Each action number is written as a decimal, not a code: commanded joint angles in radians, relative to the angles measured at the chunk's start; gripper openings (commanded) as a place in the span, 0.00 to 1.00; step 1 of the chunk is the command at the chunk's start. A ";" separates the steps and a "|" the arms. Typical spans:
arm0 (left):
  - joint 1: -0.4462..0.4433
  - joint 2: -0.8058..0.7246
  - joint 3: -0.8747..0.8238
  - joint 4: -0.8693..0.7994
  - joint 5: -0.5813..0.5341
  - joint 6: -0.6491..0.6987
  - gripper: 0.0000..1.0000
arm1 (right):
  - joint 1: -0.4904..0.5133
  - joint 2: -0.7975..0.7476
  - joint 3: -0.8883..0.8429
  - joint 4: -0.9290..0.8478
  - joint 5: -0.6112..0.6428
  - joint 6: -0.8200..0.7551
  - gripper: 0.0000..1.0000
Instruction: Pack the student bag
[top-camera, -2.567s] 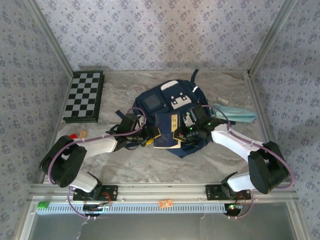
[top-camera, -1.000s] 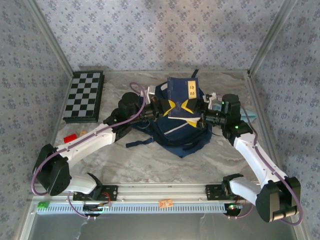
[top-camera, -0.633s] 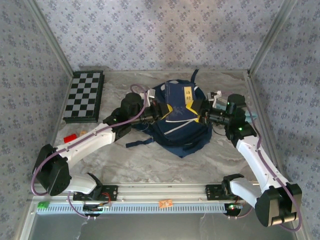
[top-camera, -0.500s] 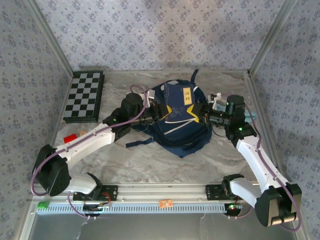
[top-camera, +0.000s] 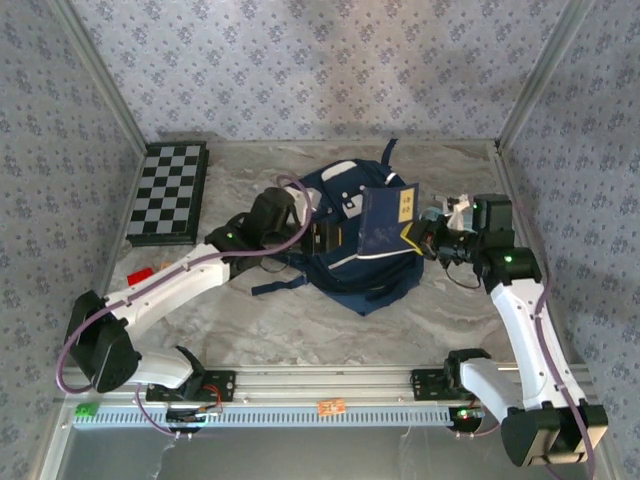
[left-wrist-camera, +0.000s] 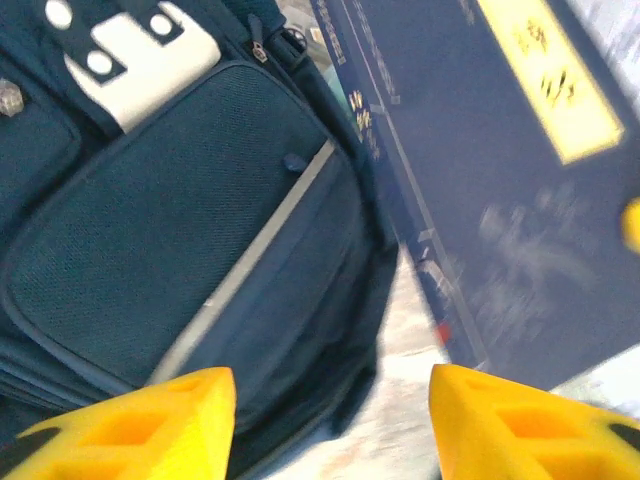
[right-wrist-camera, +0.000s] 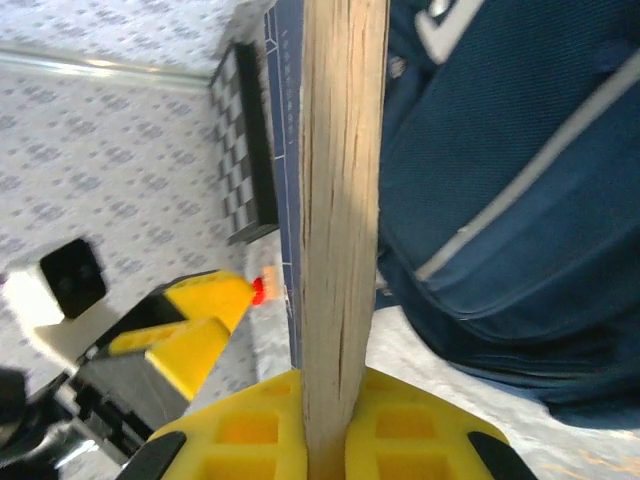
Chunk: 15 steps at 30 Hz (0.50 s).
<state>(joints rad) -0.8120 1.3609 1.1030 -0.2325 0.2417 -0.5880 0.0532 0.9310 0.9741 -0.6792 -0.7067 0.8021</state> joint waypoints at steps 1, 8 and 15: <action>-0.087 0.048 0.041 -0.095 -0.131 0.340 0.57 | -0.038 -0.030 0.059 -0.240 0.117 -0.134 0.00; -0.225 0.272 0.191 -0.112 -0.305 0.544 0.60 | -0.144 -0.070 0.087 -0.431 0.302 -0.195 0.00; -0.253 0.499 0.350 -0.083 -0.300 0.606 0.63 | -0.259 -0.077 0.053 -0.460 0.277 -0.250 0.00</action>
<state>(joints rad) -1.0607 1.8076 1.3720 -0.3126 -0.0254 -0.0525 -0.1802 0.8700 1.0218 -1.1007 -0.4328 0.6064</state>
